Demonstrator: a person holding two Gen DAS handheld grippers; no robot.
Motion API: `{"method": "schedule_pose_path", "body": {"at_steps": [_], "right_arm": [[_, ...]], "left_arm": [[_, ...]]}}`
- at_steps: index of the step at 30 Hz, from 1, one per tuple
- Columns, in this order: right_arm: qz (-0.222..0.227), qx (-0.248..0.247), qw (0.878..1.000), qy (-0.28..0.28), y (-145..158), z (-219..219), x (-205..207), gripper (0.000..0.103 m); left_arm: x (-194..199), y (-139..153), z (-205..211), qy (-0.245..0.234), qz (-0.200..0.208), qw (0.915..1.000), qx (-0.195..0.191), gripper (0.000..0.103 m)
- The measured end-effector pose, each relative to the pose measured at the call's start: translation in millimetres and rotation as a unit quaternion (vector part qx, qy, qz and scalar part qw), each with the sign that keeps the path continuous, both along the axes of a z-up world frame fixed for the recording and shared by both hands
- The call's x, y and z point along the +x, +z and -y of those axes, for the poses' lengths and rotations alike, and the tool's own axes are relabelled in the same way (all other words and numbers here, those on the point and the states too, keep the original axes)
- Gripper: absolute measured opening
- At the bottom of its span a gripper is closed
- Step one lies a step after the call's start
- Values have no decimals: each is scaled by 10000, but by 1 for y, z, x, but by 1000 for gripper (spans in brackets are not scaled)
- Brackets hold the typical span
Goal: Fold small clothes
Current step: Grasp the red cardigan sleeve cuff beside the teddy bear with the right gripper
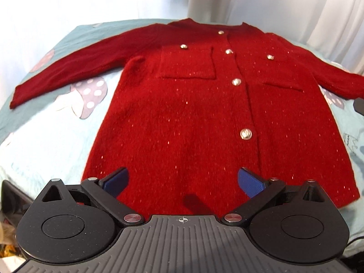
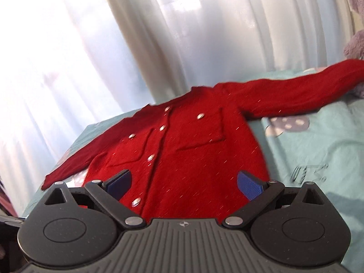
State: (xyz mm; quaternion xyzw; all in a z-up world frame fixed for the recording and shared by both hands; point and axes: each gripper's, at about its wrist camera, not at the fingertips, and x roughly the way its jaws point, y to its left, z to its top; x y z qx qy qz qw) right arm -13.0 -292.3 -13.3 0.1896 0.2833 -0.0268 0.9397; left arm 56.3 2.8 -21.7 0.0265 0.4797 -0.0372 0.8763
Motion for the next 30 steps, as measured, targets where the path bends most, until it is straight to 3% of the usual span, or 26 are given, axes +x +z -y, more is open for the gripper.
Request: {"method": "schedule_pose_path", "body": {"at_steps": [2, 3, 5, 7, 9, 15, 19, 23, 26, 28, 30], "right_arm": [[112, -176, 9984, -522, 0, 32, 15, 97], [161, -225, 9961, -838, -1, 52, 23, 92], [213, -197, 9884, -1492, -5, 95, 36, 78], [242, 42, 9775, -2095, -11, 142, 46, 53], [260, 338, 9631, -2658, -19, 187, 52, 40], [715, 1478, 8979, -4085, -42, 293, 35, 41], [861, 1970, 8761, -4315, -54, 328, 36, 41], [988, 2061, 8692, -4384, -56, 337, 44, 41], [971, 1830, 8701, -4473, -53, 338, 51, 25], [871, 1489, 8772, -4482, -46, 333, 58, 13], [802, 979, 8890, -4401, -31, 321, 69, 10]], "left_arm": [[16, -4, 0, 99, 19, 9999, -54, 103], [24, -7, 1, 154, 51, 9999, -58, 103], [40, -14, 4, 236, 164, 9996, -23, 103], [57, -23, 7, 288, 208, 9994, -32, 103], [70, -33, 8, 378, 112, 9992, -72, 103], [93, -62, 1, 713, -463, 9955, -424, 103], [92, -67, 7, 475, -301, 9984, -69, 103], [91, -68, 6, 377, -196, 9991, -75, 103], [92, -68, 4, 249, -174, 9995, -103, 103], [95, -69, 4, 211, -219, 9995, -87, 103], [98, -68, 7, 150, -316, 9994, 11, 103]]}}
